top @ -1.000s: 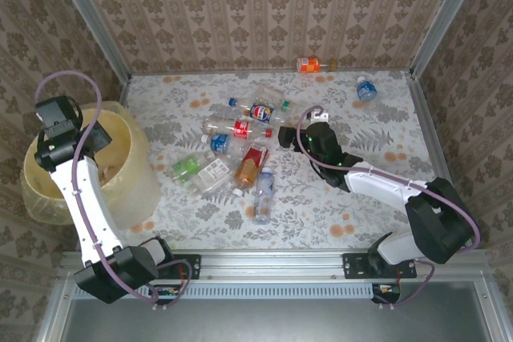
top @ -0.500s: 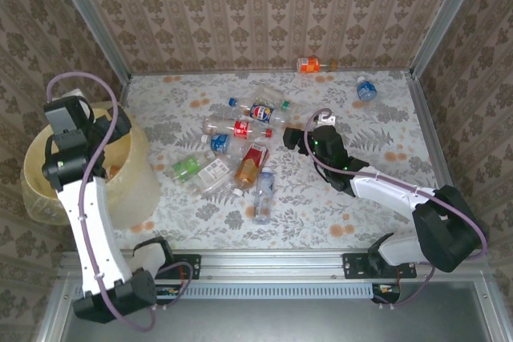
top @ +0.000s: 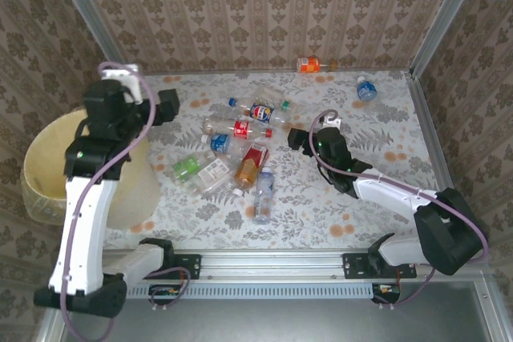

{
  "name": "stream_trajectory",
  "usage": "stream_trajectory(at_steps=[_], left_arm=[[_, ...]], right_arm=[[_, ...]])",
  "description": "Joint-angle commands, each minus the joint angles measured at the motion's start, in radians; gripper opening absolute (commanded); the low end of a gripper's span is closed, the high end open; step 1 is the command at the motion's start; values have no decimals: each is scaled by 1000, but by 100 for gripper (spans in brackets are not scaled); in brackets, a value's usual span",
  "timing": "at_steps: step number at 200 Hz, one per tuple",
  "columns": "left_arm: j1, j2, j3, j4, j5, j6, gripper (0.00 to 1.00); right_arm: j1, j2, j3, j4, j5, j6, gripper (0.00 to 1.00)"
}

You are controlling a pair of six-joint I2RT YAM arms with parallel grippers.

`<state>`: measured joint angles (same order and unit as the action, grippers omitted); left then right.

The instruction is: Put the plastic bottles in the bin

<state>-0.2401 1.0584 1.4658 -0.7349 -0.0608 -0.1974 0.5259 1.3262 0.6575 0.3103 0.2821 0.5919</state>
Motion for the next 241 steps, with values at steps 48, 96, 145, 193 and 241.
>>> stream_trajectory(at_steps=[48, 96, 145, 193, 241], left_arm=[[-209, 238, 68, -16, -111, -28, 100], [-209, 431, 111, -105, -79, -173, 100], [-244, 507, 3, 46, -46, -453, 100], [-126, 569, -44, -11, -95, -725, 100], [-99, 569, -104, -87, -108, -923, 100]], right_arm=[[-23, -59, -53, 12, 16, 27, 100], [-29, -50, -50, 15, -1, 34, 100], [-32, -43, -55, 15, -8, 44, 100], [-33, -62, -65, 7, -6, 36, 100], [-38, -102, -93, -9, -4, 35, 100]])
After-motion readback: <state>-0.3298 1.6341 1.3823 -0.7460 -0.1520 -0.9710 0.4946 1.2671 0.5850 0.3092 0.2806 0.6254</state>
